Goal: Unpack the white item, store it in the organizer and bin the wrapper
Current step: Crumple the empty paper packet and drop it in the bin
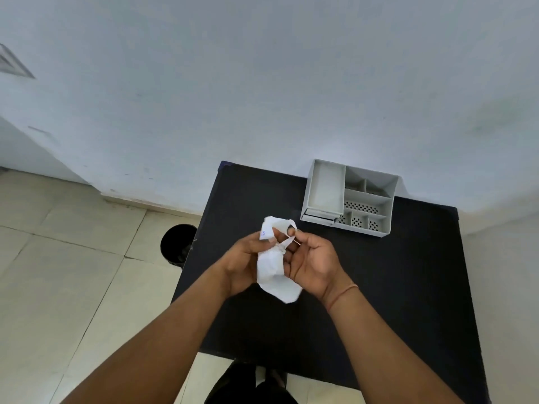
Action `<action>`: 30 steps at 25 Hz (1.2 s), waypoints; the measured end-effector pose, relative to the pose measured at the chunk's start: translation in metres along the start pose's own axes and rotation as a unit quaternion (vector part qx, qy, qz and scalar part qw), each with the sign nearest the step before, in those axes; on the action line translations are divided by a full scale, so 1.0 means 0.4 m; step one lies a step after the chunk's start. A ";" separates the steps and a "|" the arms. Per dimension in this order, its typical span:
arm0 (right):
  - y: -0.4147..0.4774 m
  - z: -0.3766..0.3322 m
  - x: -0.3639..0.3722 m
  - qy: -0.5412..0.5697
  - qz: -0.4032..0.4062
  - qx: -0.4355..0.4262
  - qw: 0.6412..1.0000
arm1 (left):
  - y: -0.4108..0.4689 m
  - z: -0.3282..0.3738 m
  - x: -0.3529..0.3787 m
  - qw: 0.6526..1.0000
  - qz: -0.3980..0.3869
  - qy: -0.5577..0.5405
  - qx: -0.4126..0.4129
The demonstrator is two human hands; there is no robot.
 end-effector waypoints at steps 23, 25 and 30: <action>0.156 0.425 0.599 -0.532 0.060 -0.231 0.812 | -0.449 0.218 -0.533 0.963 0.251 -0.004 0.099; 0.213 0.471 0.655 -0.545 0.113 -0.284 0.781 | -0.465 0.249 -0.627 0.971 0.214 0.005 0.107; 0.329 0.599 0.798 -0.596 0.091 -0.354 0.715 | -0.448 0.381 -0.821 0.959 0.255 0.073 0.101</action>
Point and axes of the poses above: each hand's wrist, its own y-axis towards the middle knuckle, its own x-axis out of the palm, z = x × y, the point moved 3 cm from there along y, towards the middle knuckle, and after that the axes turned 1 degree about -x, right-handed, at the moved point
